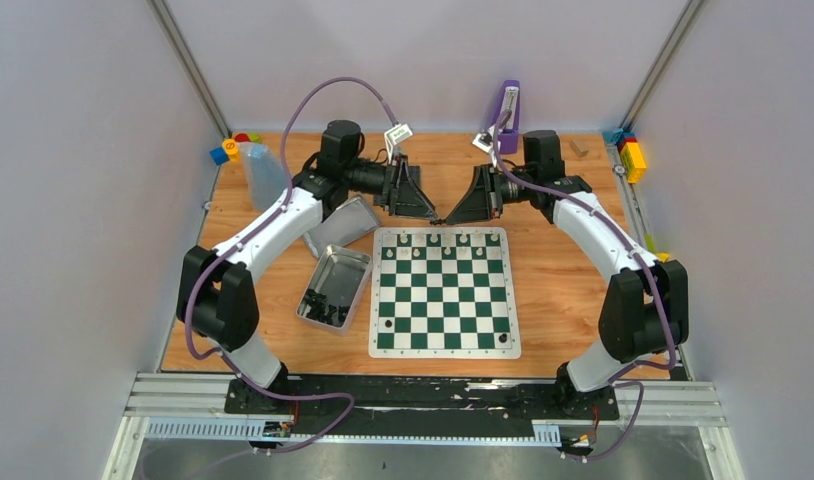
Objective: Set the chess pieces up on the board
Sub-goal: Place the chess piece on the chessboard.
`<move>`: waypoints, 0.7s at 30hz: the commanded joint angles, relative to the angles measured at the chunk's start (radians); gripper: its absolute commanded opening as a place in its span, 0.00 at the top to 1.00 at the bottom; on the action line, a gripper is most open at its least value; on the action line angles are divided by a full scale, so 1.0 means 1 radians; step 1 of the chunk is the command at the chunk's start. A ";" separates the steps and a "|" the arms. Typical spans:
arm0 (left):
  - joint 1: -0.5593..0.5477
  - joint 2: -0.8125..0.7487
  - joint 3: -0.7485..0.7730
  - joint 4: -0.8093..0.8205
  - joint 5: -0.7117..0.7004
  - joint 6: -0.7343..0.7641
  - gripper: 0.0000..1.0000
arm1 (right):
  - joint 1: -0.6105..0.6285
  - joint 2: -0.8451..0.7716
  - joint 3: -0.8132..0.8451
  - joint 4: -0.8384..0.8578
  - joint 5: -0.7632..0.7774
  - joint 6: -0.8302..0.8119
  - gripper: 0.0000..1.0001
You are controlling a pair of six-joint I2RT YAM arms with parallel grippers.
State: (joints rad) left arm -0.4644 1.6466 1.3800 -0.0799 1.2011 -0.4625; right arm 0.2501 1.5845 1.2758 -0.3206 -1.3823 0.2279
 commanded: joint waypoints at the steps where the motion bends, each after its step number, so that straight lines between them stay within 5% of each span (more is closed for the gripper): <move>1: 0.002 0.013 -0.026 0.074 0.046 -0.077 0.31 | -0.006 0.014 0.032 0.054 -0.041 0.024 1.00; 12: -0.007 0.020 -0.049 0.122 0.042 -0.102 0.32 | -0.010 0.027 0.043 0.067 -0.037 0.042 1.00; 21: -0.014 0.027 -0.071 0.175 0.056 -0.152 0.46 | -0.027 0.036 0.036 0.075 -0.023 0.044 1.00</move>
State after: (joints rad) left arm -0.4740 1.6699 1.3136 0.0288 1.2270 -0.5808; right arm 0.2333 1.6173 1.2819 -0.2867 -1.3952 0.2661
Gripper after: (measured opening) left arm 0.563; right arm 0.229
